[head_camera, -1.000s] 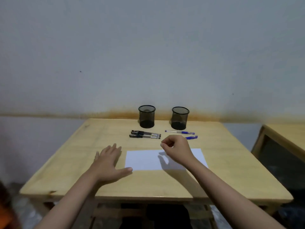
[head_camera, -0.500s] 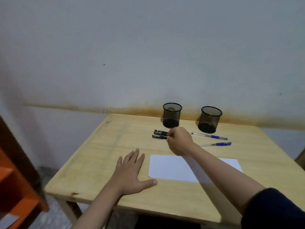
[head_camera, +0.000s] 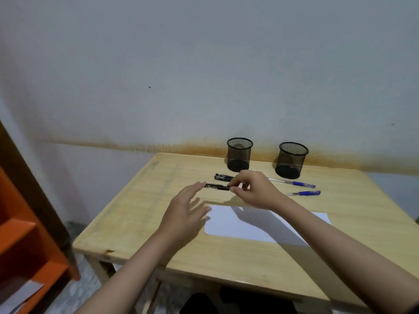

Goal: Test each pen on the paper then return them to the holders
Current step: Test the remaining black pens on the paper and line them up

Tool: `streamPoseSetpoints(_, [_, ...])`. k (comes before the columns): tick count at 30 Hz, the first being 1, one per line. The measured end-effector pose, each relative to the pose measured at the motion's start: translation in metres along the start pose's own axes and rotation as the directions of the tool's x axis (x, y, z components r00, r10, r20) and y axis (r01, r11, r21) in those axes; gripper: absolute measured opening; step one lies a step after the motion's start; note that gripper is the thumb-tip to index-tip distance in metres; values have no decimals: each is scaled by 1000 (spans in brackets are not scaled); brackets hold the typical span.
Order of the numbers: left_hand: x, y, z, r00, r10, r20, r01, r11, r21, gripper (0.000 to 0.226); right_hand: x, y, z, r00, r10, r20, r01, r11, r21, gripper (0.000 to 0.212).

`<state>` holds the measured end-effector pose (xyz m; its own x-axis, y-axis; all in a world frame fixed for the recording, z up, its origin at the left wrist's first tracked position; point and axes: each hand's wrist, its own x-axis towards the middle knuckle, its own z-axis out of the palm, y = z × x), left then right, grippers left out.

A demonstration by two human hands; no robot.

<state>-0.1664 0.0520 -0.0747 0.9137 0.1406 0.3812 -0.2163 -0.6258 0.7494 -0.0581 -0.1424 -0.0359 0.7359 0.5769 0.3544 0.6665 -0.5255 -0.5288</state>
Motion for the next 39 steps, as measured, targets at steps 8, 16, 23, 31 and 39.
streamPoseSetpoints(8, [18,25,9,985,124,-123,-124,992,6,19,-48,-20,-32,992,86,91,-108,953,283,14])
streamPoseSetpoints(16, [19,32,17,978,125,-166,-135,990,-52,16,-64,-36,-17,959,282,-37,-164,654,739,18])
streamPoseSetpoints(23, [29,18,16,977,164,-133,-169,985,-25,15,-52,-38,7,930,305,-203,-111,762,638,16])
streamPoseSetpoints(31, [37,11,21,982,165,-96,-167,986,-10,18,-52,-34,17,923,293,-250,-108,821,561,6])
streamPoseSetpoints(39, [36,-71,-48,948,-243,-207,276,950,149,16,-64,-22,-40,804,365,-470,30,764,644,19])
